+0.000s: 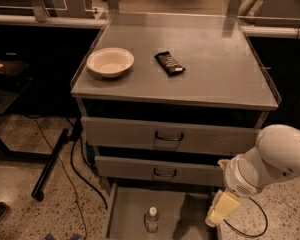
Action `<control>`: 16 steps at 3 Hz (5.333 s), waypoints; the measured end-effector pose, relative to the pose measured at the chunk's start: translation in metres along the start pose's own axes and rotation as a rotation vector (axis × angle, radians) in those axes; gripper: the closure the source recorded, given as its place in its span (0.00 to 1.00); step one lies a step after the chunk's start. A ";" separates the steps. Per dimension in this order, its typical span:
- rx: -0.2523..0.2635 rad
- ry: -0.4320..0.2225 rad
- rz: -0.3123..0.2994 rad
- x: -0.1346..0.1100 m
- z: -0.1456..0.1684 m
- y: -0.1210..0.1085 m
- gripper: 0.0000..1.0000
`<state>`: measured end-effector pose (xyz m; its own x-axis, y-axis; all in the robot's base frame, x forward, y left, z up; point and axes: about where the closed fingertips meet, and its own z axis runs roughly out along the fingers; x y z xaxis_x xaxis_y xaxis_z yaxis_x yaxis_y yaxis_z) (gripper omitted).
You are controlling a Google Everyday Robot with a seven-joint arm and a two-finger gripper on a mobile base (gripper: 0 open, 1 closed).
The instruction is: Pick blue plastic bottle from bottom drawer and place on counter
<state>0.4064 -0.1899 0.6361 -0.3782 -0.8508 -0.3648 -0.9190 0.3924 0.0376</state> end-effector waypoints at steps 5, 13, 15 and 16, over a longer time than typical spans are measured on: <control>-0.155 -0.076 0.090 0.026 0.123 0.026 0.00; -0.312 -0.414 0.267 -0.021 0.358 0.022 0.00; -0.305 -0.470 0.264 -0.017 0.379 0.013 0.00; -0.293 -0.504 0.266 -0.018 0.392 -0.001 0.00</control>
Offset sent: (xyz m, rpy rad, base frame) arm -0.0115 0.0036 -0.0317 0.0824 0.0458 -0.0202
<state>0.4574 -0.0381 0.2779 -0.5644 -0.4411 -0.6978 -0.8203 0.3949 0.4137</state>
